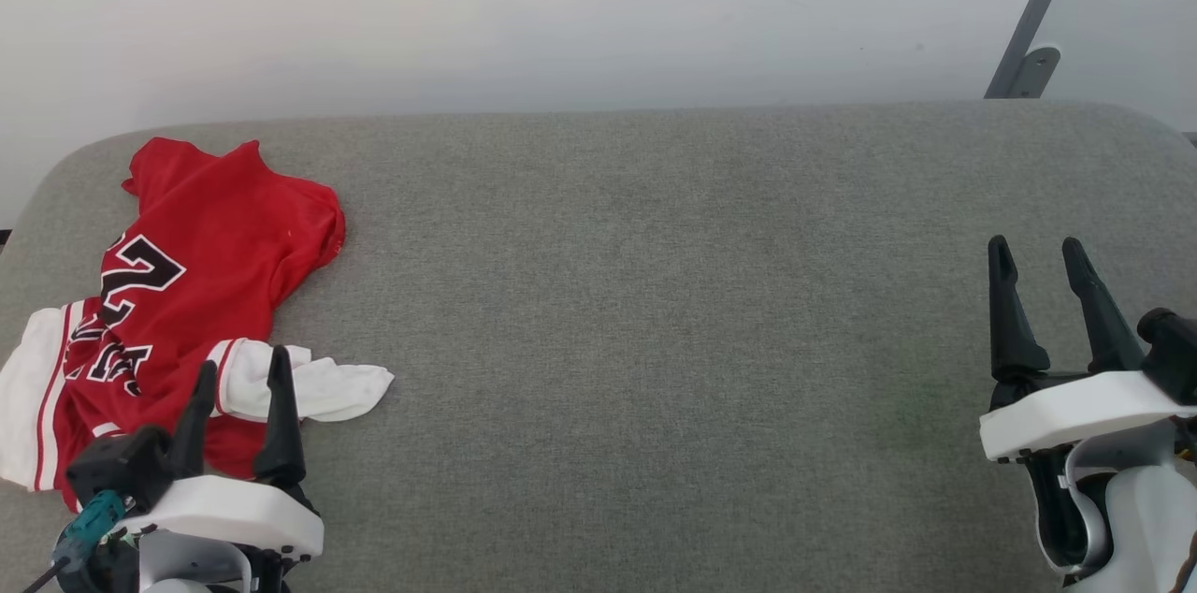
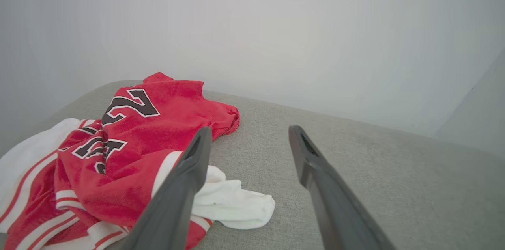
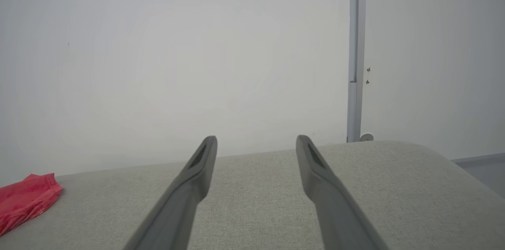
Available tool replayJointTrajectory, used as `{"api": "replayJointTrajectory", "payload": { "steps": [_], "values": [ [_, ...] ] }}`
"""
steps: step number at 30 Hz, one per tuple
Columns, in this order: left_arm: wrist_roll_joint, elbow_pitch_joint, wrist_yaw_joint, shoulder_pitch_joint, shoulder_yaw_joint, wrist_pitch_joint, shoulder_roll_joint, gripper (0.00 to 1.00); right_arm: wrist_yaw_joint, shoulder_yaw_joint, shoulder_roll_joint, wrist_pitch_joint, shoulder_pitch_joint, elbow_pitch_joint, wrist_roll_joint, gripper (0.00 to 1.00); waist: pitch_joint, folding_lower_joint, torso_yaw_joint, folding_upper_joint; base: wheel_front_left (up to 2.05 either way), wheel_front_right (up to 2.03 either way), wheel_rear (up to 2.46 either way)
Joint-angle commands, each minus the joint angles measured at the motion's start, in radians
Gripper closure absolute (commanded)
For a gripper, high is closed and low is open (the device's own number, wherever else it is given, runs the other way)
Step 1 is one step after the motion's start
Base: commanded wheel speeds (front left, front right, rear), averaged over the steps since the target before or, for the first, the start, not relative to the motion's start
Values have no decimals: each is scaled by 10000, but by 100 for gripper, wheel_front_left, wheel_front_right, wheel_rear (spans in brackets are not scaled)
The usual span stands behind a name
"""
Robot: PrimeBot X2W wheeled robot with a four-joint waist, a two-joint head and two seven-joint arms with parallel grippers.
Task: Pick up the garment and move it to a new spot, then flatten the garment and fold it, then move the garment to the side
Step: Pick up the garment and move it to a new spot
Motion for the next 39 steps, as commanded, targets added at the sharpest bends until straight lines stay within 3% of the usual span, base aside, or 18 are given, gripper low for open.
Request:
{"api": "replayJointTrajectory", "payload": {
  "steps": [1,8,14,23,33,39],
  "values": [
    [280,-79,-77,3,80,-102,49,0,0,-17,-18,-105,32,-87,-212,0,-14,0,13,0,0,0,0],
    [850,135,-297,-36,193,-252,-157,0,0,-102,-14,-251,77,-132,-753,0,7,0,193,0,0,0,0],
    [1348,286,-402,-215,304,-375,-349,0,0,-219,30,-379,80,-150,-985,0,43,0,738,0,0,0,0],
    [1944,380,-331,-88,658,-522,-615,0,0,206,39,-528,-4,-21,-1256,0,242,0,2270,0,0,0,0],
    [2491,328,-302,252,1176,-704,-966,0,0,1469,301,-718,-400,486,-1651,0,506,0,4261,0,0,0,0],
    [2305,209,-296,418,1401,-758,-1081,0,-1,2322,412,-751,-605,763,-1506,0,654,0,4876,0,0,0,0]
  ]
}}
